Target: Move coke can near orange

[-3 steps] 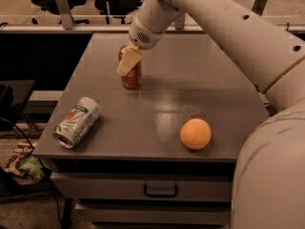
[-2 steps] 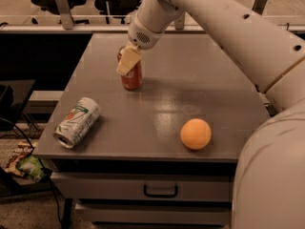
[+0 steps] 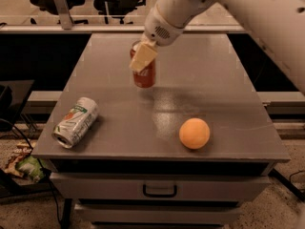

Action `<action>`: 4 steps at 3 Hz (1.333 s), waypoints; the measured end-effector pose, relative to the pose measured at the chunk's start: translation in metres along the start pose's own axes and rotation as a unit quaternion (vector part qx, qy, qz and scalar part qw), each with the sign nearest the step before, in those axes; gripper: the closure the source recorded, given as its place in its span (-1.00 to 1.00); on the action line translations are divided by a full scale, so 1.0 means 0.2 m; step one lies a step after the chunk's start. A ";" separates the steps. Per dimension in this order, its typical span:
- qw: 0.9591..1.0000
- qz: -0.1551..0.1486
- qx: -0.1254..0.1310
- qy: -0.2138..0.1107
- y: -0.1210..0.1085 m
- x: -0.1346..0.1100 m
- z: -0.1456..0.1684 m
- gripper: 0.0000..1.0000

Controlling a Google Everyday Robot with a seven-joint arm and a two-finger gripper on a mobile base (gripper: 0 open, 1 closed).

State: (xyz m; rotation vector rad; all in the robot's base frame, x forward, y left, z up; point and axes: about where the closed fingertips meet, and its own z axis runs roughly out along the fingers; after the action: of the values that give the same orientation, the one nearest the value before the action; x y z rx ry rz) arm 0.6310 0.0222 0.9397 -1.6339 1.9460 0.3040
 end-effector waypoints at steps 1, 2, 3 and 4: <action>1.000 0.002 0.007 -0.006 0.12 0.09 -0.17 1.00; 1.000 0.013 0.010 -0.009 0.21 0.19 -0.27 1.00; 1.000 0.025 0.010 -0.006 0.25 0.28 -0.31 1.00; 0.999 0.039 0.013 0.004 0.28 0.37 -0.34 1.00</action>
Offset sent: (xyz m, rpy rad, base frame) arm -0.0862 -0.0855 0.0143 0.0386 0.0008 -0.0658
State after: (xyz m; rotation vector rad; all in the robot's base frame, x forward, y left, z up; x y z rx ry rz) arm 0.5521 -0.0603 0.9431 -1.5467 2.0143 0.3021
